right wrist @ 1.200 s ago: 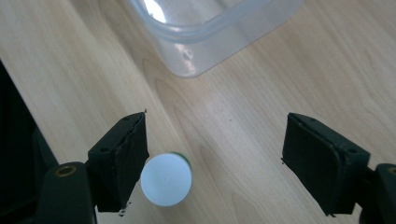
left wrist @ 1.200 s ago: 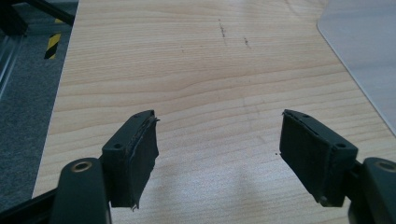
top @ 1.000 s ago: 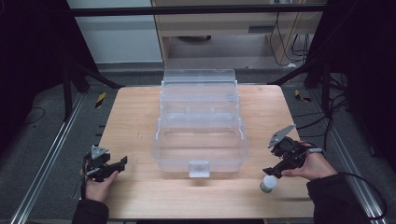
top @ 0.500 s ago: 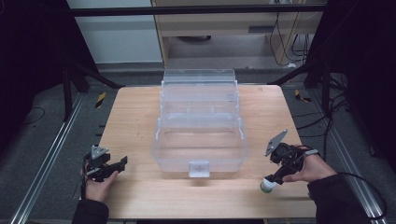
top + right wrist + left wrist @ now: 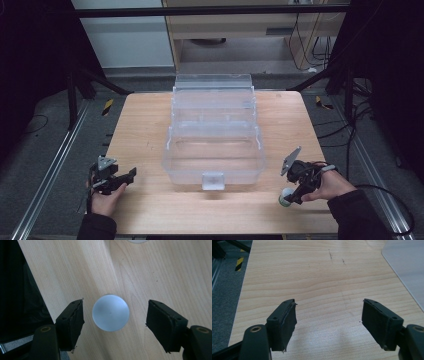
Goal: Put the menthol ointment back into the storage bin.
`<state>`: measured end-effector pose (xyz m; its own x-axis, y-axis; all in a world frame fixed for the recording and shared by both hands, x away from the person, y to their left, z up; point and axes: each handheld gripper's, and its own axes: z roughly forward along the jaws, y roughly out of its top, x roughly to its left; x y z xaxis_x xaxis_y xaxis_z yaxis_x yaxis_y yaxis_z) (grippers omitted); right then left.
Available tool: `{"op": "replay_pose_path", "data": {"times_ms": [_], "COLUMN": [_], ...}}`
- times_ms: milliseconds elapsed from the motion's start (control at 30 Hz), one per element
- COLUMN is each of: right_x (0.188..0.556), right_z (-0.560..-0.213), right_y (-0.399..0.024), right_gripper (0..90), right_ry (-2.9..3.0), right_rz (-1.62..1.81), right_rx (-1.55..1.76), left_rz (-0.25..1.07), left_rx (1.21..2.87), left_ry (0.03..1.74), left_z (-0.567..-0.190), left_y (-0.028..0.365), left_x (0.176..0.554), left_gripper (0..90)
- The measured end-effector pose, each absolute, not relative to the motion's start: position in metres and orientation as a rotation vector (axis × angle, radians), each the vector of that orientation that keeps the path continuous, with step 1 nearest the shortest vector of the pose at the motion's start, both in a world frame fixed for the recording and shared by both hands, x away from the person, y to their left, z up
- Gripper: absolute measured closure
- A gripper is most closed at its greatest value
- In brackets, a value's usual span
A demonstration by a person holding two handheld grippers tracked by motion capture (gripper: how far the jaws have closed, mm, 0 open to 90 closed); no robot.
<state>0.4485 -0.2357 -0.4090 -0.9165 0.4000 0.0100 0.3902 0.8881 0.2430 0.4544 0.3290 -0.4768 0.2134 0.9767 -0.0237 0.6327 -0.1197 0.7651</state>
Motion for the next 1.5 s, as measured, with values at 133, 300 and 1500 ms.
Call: {"op": "replay_pose_path", "data": {"times_ms": [133, 300, 1500], "right_x": [0.447, 0.447, 0.456], "right_z": [-0.417, -0.424, -0.418], "right_y": [-0.235, -0.234, -0.223], "right_gripper": [31.2, 35.3, 50.2], "right_ry": [3.026, 3.031, 3.040], "right_rz": [0.349, 0.336, 0.259], "right_rx": [0.611, 0.609, 0.642], "left_rz": [0.672, 0.670, 0.674], "left_rx": [1.837, 1.836, 1.839], "left_ry": [1.490, 1.494, 1.491], "left_z": [-0.477, -0.477, -0.476], "left_y": [0.329, 0.329, 0.328], "left_x": [0.454, 0.454, 0.455], "left_gripper": [27.2, 27.2, 27.5]}}
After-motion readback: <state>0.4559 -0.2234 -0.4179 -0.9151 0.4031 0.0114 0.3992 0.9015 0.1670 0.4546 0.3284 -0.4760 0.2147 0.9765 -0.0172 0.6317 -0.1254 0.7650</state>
